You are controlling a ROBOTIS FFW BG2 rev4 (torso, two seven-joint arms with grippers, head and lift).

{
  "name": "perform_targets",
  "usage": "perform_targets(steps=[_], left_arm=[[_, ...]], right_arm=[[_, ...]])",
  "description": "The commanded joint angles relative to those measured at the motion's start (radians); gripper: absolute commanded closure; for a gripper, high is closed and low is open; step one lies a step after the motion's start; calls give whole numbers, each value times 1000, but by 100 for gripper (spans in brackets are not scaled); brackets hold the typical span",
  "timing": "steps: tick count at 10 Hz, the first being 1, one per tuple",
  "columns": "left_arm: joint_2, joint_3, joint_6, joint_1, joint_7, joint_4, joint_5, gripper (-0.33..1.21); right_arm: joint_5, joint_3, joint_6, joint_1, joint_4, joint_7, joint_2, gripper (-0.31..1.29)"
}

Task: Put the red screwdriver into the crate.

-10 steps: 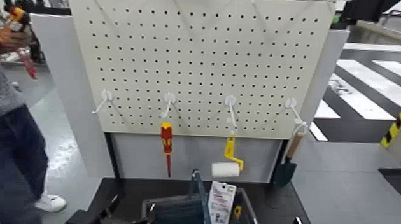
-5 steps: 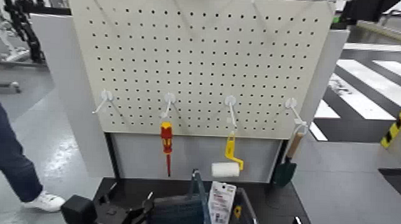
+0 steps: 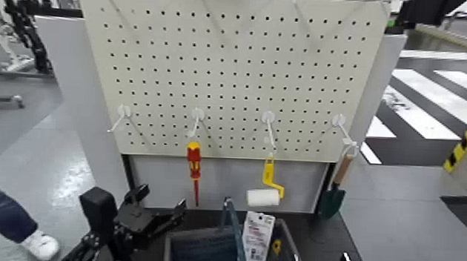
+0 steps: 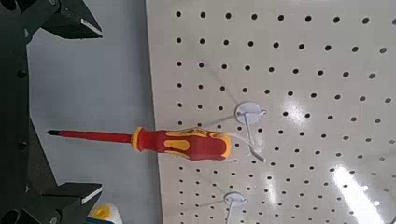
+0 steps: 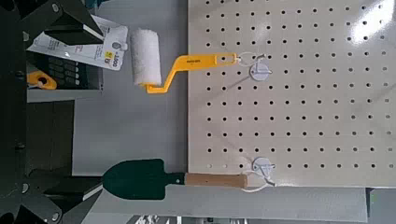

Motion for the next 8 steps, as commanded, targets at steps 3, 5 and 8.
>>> perform_targets(steps=[3,5,8], left_arm=[[62,-51,85,-149,-89,51,19,13],[82,-81,111,-202,-126,80,24,13],[103,-112,123,-262,-161,121,63,13]], right_arm=[[-2,3,-2,-2,2,0,2,20],[-4,4,-2,-2,2,0,0,20],[-4,4,-4,-2,4,0,2,20]])
